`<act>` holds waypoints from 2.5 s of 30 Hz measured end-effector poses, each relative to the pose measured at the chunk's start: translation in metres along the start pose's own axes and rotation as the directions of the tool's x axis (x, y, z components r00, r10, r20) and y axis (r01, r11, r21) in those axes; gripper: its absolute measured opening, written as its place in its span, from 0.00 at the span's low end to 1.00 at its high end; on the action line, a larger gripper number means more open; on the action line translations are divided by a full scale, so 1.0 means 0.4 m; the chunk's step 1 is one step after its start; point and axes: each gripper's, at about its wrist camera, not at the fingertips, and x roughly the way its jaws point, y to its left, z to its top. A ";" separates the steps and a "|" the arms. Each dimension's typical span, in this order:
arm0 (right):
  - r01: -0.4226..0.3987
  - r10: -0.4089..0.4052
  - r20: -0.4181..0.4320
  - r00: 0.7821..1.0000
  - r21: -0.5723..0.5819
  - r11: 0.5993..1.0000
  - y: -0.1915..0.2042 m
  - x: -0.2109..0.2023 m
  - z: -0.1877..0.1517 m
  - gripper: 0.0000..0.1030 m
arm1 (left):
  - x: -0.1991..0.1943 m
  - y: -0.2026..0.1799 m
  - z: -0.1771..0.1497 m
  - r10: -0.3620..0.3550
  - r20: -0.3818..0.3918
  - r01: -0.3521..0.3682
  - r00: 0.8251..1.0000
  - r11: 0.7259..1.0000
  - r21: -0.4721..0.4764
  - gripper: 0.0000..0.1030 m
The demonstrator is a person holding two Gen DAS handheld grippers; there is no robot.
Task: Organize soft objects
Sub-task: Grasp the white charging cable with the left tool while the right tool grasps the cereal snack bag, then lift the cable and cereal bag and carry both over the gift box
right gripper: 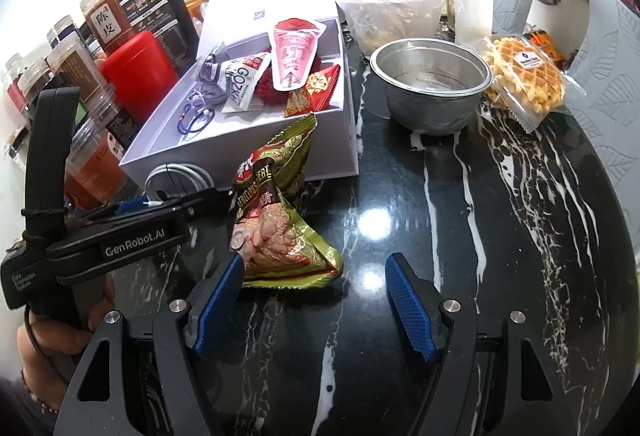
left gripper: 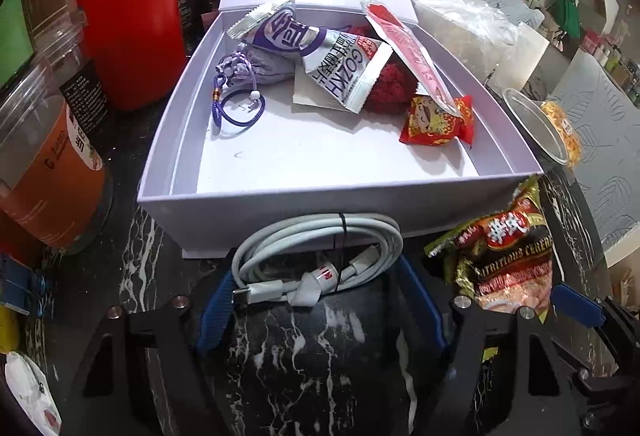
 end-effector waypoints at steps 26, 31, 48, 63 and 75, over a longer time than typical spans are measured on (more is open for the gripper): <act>-0.006 0.005 -0.020 1.000 -0.055 0.998 0.063 0.092 0.048 0.71 | -0.099 0.101 -0.021 -0.007 0.059 0.010 0.998 0.998 -0.063 0.74; 0.012 -0.012 -0.006 1.000 -0.046 0.999 0.066 0.087 0.040 0.51 | -0.112 0.108 -0.026 -0.007 0.071 0.012 0.997 0.998 -0.063 0.74; -0.026 0.027 0.087 0.996 -0.017 1.000 0.088 -0.026 -0.007 0.35 | -0.181 0.103 -0.058 -0.016 0.116 0.022 0.993 0.998 -0.052 0.74; -0.057 0.059 0.175 0.983 -0.016 0.998 0.107 -0.165 -0.080 0.35 | -0.294 0.059 -0.113 -0.048 0.189 0.049 0.981 0.999 -0.001 0.74; -0.061 0.071 0.258 0.964 -0.045 0.997 0.121 -0.251 -0.069 0.35 | -0.389 0.020 -0.099 -0.086 0.293 0.078 0.952 0.996 0.040 0.74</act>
